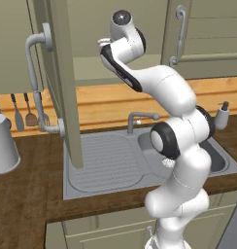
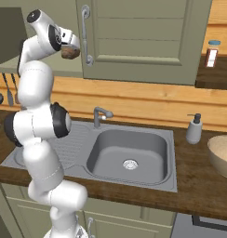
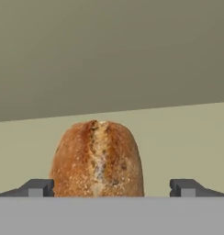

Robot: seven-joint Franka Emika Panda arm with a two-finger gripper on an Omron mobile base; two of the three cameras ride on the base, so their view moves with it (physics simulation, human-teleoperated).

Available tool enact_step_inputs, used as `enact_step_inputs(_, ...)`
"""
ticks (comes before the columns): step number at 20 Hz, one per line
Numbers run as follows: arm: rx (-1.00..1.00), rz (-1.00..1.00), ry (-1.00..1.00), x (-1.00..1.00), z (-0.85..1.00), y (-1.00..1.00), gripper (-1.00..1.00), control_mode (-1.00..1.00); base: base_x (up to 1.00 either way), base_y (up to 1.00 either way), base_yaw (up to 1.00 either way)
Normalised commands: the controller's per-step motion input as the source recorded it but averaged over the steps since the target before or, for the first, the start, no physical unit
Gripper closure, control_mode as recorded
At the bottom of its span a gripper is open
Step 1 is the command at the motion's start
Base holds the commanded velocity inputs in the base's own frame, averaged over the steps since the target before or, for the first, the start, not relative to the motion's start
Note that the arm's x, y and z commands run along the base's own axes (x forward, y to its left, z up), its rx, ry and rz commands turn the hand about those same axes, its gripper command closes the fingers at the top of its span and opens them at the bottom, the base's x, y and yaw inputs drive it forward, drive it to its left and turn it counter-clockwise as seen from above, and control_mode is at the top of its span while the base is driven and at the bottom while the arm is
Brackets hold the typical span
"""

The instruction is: Open the cabinet, pick up the bread from the cabinet and place it in the basket. Then move the basket to the dining counter.

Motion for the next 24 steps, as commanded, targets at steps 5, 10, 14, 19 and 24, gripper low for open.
enact_step_inputs(5, 0.0, 0.0, 0.0, 0.18, -0.29, 0.11, -1.0, -1.0, 0.0, 0.0, 0.0)
enact_step_inputs(10, 0.0, 0.0, 0.0, 0.11, -0.17, 0.2, -1.0, -1.0, 0.0, 0.0, 0.0)
enact_step_inputs(14, 0.0, 0.0, 0.0, 0.09, -0.18, 0.0, -1.0, -1.0, 0.0, 0.0, 0.0)
enact_step_inputs(19, 0.0, 0.0, -0.01, 0.15, -0.4, 0.0, -1.0, -1.0, 0.0, 0.0, 0.0)
enact_step_inputs(24, 0.0, 0.03, -0.06, 0.12, -0.23, -0.02, -1.0, -1.0, 0.0, 0.0, 0.0)
